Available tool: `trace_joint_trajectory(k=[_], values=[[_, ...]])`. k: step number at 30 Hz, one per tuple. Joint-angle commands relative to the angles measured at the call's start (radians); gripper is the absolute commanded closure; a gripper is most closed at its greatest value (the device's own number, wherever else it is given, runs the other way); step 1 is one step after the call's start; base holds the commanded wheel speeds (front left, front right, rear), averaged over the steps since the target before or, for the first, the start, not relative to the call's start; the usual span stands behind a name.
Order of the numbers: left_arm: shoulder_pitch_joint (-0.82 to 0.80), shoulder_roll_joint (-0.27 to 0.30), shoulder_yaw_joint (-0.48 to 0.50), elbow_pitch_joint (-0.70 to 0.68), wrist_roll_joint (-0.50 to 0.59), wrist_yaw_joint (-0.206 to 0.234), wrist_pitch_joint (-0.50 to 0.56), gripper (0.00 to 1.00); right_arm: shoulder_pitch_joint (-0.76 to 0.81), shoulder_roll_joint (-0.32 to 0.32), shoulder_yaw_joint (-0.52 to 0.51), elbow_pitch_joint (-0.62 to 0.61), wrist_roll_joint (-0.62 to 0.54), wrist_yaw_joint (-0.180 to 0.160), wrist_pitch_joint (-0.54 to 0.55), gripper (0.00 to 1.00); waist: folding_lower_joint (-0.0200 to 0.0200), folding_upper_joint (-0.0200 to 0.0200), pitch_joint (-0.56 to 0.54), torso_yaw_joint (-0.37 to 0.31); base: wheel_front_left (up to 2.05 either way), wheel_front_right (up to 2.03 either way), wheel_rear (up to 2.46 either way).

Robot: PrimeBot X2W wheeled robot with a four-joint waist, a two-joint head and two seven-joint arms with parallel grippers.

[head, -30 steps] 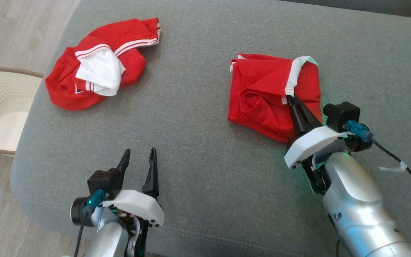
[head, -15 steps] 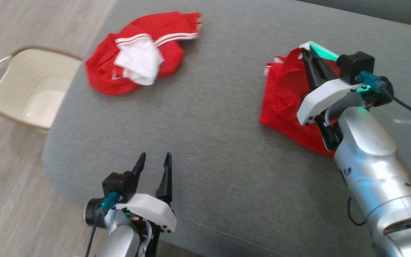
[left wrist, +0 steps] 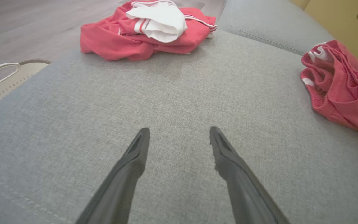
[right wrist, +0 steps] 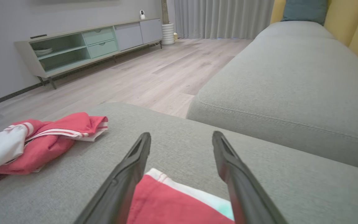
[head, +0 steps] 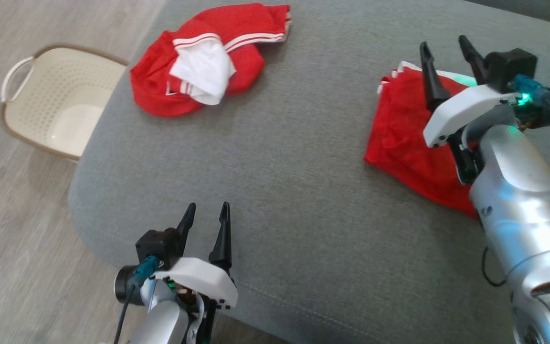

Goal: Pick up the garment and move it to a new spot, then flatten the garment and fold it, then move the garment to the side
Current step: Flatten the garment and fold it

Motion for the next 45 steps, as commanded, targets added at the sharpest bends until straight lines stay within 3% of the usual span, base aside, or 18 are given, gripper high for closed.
trace_joint_trajectory(k=[1,12,19,32,33,35,37,45], values=[[-0.031,0.015,0.028,-0.033,0.001,0.001,-0.005,0.00,0.025,0.003,0.018,-0.043,0.003,-0.001,-0.011,0.00,-0.0001,0.0000,-0.001,-0.024,0.00,0.00,0.00],[-0.050,0.015,0.039,-0.027,0.015,-0.004,-0.005,0.00,0.160,-0.019,0.112,-0.130,0.065,-0.001,-0.011,0.00,-0.0001,0.0000,-0.009,-0.081,0.00,0.00,0.00],[-0.042,0.015,0.043,-0.024,0.019,-0.006,-0.005,0.00,0.216,-0.019,0.183,-0.220,0.164,-0.001,-0.011,0.00,-0.0001,0.0000,-0.020,-0.090,0.00,0.00,0.00],[-0.026,0.015,0.056,-0.018,0.030,-0.012,-0.005,0.00,0.289,-0.092,0.447,-0.376,0.371,-0.001,0.064,0.00,-0.0001,0.0000,-0.044,-0.108,0.00,0.00,0.00],[-0.026,0.015,0.056,-0.018,0.029,-0.013,-0.005,0.00,0.294,-0.095,0.460,-0.380,0.382,-0.001,0.070,0.02,-0.0001,0.0000,-0.044,-0.108,0.00,0.00,0.00],[-0.028,0.015,0.056,-0.017,0.029,-0.014,-0.005,0.00,0.303,-0.102,0.489,-0.388,0.400,-0.001,0.084,0.19,-0.0001,0.0000,-0.045,-0.107,0.00,0.00,0.00],[-0.028,0.015,0.057,-0.018,0.029,-0.014,-0.005,0.00,0.312,-0.105,0.513,-0.396,0.418,-0.001,0.091,0.28,-0.0001,0.0000,-0.047,-0.105,0.00,0.00,0.00],[-0.015,0.015,0.076,-0.016,0.038,-0.012,-0.005,0.00,0.347,-0.100,0.631,-0.437,0.484,-0.001,0.111,0.25,-0.0001,0.0000,-0.061,-0.120,0.00,0.00,0.00]])
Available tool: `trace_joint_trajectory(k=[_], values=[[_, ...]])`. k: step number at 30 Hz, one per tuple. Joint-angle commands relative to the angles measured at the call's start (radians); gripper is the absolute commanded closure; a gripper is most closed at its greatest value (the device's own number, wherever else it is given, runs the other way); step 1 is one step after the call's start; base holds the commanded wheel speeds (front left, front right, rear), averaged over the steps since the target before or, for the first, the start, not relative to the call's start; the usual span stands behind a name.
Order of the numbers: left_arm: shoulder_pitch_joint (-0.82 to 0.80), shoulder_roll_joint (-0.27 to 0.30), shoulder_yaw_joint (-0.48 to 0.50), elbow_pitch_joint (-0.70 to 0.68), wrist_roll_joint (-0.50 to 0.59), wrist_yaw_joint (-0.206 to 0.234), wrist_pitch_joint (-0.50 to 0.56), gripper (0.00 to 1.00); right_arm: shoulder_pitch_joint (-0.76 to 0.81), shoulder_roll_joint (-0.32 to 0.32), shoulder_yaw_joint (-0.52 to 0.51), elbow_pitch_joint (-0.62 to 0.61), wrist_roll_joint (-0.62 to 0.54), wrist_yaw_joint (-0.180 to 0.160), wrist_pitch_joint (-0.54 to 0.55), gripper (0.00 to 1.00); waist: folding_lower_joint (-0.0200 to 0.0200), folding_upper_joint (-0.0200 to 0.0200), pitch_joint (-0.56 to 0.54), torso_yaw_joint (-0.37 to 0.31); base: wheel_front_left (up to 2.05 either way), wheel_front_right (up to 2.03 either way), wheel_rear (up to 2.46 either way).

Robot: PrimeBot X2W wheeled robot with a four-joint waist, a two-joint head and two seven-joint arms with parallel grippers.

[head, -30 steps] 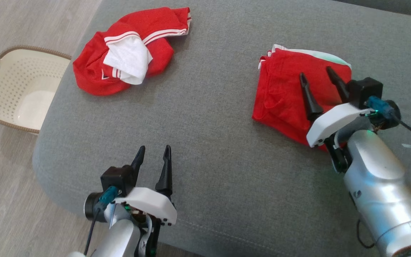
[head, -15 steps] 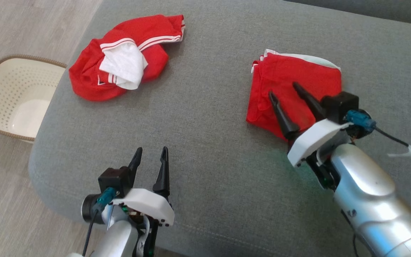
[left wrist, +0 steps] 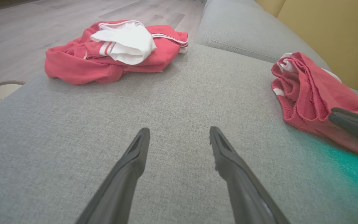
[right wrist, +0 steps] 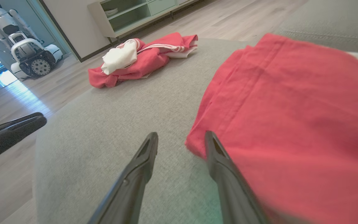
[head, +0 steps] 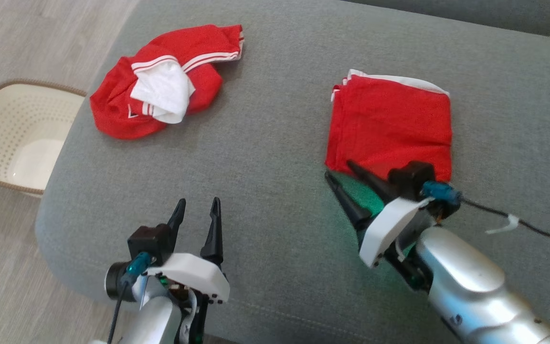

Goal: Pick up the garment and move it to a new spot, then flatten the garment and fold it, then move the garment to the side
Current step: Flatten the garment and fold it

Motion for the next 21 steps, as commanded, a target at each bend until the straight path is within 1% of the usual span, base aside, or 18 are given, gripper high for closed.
trace_joint_trajectory(k=[1,3,6,8,9,11,12,17,18,19,21], values=[[-0.001,0.015,0.040,-0.027,0.009,-0.004,-0.005,0.00,0.011,0.009,0.021,-0.033,0.014,-0.001,0.002,0.24,0.0000,0.0000,-0.005,-0.009,0.00,0.00,0.00],[0.002,0.015,0.045,-0.027,0.013,-0.004,-0.005,0.00,0.016,0.011,0.048,-0.043,0.038,-0.001,0.007,0.25,0.0000,0.0000,-0.011,-0.024,0.00,0.00,0.00],[0.004,0.015,0.056,-0.025,0.020,-0.006,-0.005,0.00,0.015,0.011,0.076,-0.061,0.074,-0.001,-0.002,0.23,0.0000,0.0000,-0.021,-0.058,0.00,0.00,0.00],[0.005,0.015,0.067,-0.025,0.025,-0.005,-0.005,0.00,0.010,0.007,0.065,-0.052,0.079,-0.001,-0.027,0.18,0.0000,0.0000,-0.030,-0.087,0.00,0.00,0.00],[0.007,0.015,0.073,-0.025,0.028,-0.005,-0.005,0.00,0.008,0.008,0.048,-0.041,0.077,-0.001,-0.044,0.13,0.0000,0.0000,-0.034,-0.104,0.00,0.00,0.00],[0.012,0.015,0.083,-0.025,0.035,-0.007,-0.005,0.00,0.009,0.013,0.006,-0.013,0.059,-0.001,-0.077,0.09,0.0000,0.0000,-0.047,-0.136,0.00,0.00,0.00],[0.014,0.015,0.093,-0.027,0.043,-0.009,-0.005,0.00,0.013,0.023,-0.046,0.013,0.033,-0.001,-0.100,0.01,0.0000,0.0000,-0.054,-0.169,0.00,0.00,0.00],[0.017,0.015,0.128,-0.024,0.064,-0.007,-0.005,0.00,0.043,0.052,-0.217,0.056,-0.050,-0.001,-0.121,0.00,0.0000,0.0000,-0.073,-0.245,0.00,0.00,0.00],[0.018,0.015,0.136,-0.023,0.070,-0.008,-0.005,0.00,0.052,0.059,-0.261,0.049,-0.072,-0.001,-0.121,0.00,0.0000,0.0000,-0.076,-0.258,0.00,0.00,0.00],[0.018,0.015,0.136,-0.023,0.070,-0.008,-0.005,0.00,0.052,0.059,-0.261,0.049,-0.072,-0.001,-0.121,0.00,0.0000,0.0000,-0.076,-0.258,0.00,0.00,0.00],[0.020,0.015,0.151,-0.019,0.078,-0.009,-0.005,0.00,0.081,0.076,-0.353,0.024,-0.121,-0.001,-0.121,0.00,0.0000,0.0000,-0.081,-0.280,0.00,0.00,0.00]])
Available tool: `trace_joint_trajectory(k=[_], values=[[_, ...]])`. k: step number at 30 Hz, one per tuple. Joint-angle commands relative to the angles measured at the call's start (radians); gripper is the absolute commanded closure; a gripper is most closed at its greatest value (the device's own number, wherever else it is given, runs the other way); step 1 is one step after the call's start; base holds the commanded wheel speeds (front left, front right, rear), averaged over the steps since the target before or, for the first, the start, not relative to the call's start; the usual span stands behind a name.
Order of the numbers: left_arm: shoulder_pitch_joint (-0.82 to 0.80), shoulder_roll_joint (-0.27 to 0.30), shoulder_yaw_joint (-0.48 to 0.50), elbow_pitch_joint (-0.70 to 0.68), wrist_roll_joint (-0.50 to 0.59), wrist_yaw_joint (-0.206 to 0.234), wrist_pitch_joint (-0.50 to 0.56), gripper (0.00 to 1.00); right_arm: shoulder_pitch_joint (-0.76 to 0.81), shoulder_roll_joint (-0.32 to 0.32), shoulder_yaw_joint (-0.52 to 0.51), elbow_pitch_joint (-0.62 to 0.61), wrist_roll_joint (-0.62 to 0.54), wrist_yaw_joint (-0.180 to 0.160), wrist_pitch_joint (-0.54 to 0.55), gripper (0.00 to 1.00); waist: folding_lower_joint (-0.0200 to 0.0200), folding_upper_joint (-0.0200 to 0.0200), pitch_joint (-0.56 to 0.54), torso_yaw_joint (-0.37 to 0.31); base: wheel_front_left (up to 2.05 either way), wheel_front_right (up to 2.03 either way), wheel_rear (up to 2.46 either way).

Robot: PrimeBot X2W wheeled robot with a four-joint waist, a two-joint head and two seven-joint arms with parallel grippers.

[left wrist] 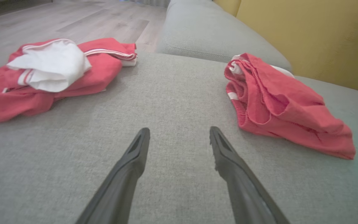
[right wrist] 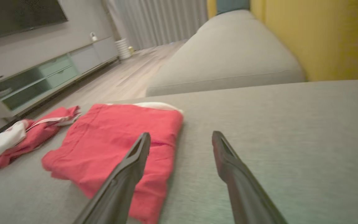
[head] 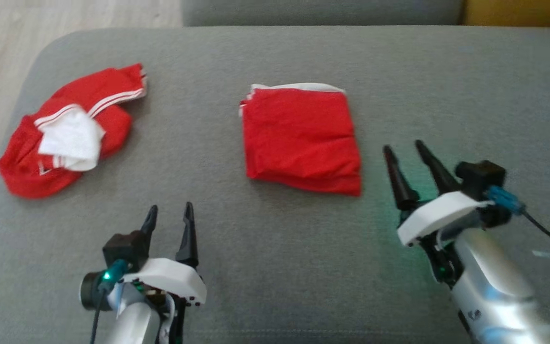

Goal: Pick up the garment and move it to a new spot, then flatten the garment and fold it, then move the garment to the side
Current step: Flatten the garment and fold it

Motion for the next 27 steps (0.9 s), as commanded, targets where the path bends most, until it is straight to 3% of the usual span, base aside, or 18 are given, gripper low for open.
trace_joint_trajectory(k=[1,7,13,27], values=[[-0.016,0.013,0.042,-0.023,0.012,-0.001,-0.005,0.00,0.019,0.023,-0.027,-0.041,-0.028,-0.001,-0.013,0.00,0.0000,-0.0001,-0.016,-0.035,0.00,0.00,0.00],[-0.001,0.013,0.076,-0.007,0.037,-0.004,-0.005,0.00,0.135,0.080,-0.244,-0.127,-0.174,-0.001,-0.013,0.00,0.0000,-0.0001,-0.038,-0.066,0.00,0.00,0.00],[0.038,0.013,0.103,0.008,0.051,0.000,-0.005,0.00,0.218,0.104,-0.339,-0.187,-0.254,-0.001,-0.013,0.00,0.0000,-0.0001,-0.068,-0.079,0.00,0.00,0.00],[0.071,0.013,0.113,0.008,0.077,0.011,-0.005,0.00,0.265,0.106,-0.312,-0.198,-0.198,-0.001,-0.013,0.00,0.0000,-0.0001,-0.071,-0.068,0.00,0.00,0.00]])
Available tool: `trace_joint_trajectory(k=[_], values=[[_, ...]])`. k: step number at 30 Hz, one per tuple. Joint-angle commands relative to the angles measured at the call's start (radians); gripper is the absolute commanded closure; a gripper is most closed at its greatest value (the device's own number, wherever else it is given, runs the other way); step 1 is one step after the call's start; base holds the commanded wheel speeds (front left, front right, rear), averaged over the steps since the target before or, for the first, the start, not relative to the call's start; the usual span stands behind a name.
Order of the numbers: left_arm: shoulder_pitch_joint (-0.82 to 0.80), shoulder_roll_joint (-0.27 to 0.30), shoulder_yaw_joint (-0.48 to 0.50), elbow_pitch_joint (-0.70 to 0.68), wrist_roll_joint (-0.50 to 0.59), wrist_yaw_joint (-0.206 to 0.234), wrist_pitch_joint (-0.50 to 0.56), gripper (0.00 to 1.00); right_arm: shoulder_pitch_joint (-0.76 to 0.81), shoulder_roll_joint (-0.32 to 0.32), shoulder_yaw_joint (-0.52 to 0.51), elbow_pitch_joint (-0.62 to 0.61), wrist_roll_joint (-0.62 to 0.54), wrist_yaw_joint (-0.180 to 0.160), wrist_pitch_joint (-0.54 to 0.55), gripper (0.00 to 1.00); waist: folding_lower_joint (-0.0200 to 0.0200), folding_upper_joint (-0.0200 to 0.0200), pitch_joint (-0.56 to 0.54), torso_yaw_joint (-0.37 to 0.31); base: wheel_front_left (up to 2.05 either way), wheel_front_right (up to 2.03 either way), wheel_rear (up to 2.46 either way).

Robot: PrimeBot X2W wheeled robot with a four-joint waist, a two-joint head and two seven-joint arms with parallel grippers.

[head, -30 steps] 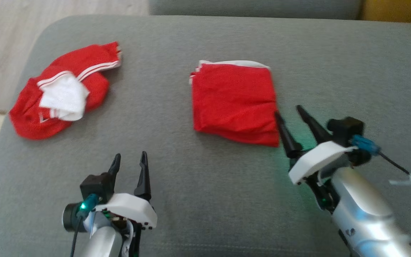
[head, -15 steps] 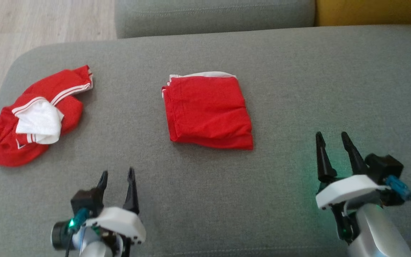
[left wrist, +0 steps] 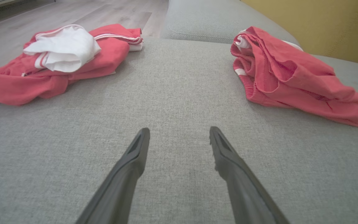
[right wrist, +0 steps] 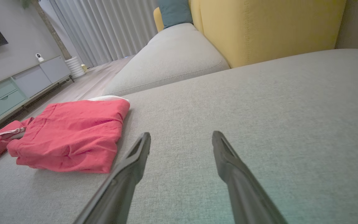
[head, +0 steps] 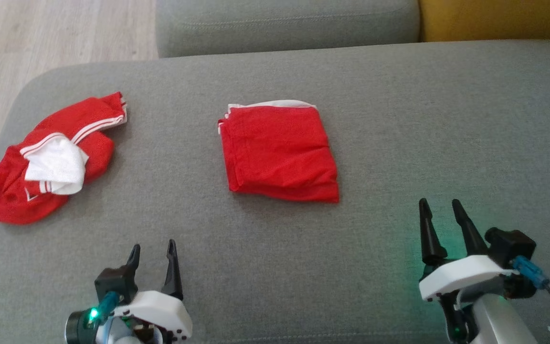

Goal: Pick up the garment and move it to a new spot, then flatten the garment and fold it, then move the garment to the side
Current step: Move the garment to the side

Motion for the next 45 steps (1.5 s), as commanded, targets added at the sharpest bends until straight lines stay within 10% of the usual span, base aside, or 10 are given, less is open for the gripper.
trace_joint_trajectory(k=[1,32,33,35,45], values=[[-0.035,0.012,0.031,-0.032,0.004,0.003,-0.005,0.00,-0.046,0.000,0.035,-0.023,0.008,-0.001,-0.011,0.00,0.0000,-0.0001,0.012,0.012,0.00,0.00,0.00],[-0.143,0.012,-0.100,-0.056,-0.054,0.004,-0.005,0.00,-0.570,0.000,0.054,0.564,-0.050,-0.001,-0.011,0.00,0.0000,-0.0001,0.196,0.277,0.00,0.00,0.00],[-0.145,0.012,-0.102,-0.057,-0.055,0.005,-0.005,0.00,-0.580,0.000,0.058,0.585,-0.056,-0.001,-0.010,0.14,0.0000,-0.0001,0.199,0.280,0.00,0.00,0.00],[-0.147,0.012,-0.103,-0.057,-0.057,0.006,-0.005,0.00,-0.595,0.000,0.065,0.616,-0.045,-0.001,-0.008,1.00,0.0000,-0.0001,0.202,0.282,0.00,0.00,0.00],[-0.161,0.012,-0.084,-0.046,-0.051,0.006,-0.005,0.00,-0.613,0.000,0.087,0.582,-0.012,-0.001,-0.011,1.00,0.0000,-0.0001,0.188,0.159,0.00,0.00,0.00]])
